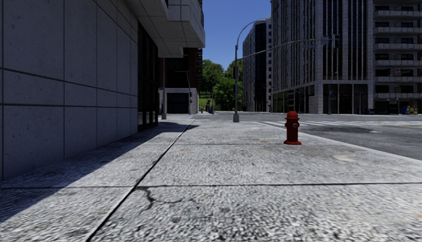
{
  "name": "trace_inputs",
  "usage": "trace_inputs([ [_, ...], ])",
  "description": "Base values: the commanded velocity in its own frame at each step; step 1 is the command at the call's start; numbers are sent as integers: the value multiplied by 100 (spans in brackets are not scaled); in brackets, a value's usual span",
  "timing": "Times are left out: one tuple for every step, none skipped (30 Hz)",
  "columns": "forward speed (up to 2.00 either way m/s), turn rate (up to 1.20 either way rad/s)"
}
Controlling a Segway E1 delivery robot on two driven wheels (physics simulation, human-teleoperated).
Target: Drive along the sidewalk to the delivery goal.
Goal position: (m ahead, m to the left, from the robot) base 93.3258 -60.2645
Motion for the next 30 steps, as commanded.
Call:
trace_inputs([
  [200, 0],
  [200, 0],
  [200, 0],
  [200, 0],
  [200, 0],
  [200, 0],
  [200, 0],
  [200, 0],
  [200, 0],
  [200, 0],
  [200, 0],
  [200, 0],
  [200, 0],
  [200, 0],
  [200, 0],
  [200, 0],
  [200, 0],
  [200, 0],
  [200, 0],
  [200, 0],
  [200, 0],
  [200, 0],
  [200, 0],
  [200, 0],
  [200, 0],
  [200, 0],
  [200, 0],
  [200, 0],
  [200, 0],
  [200, 0],
])
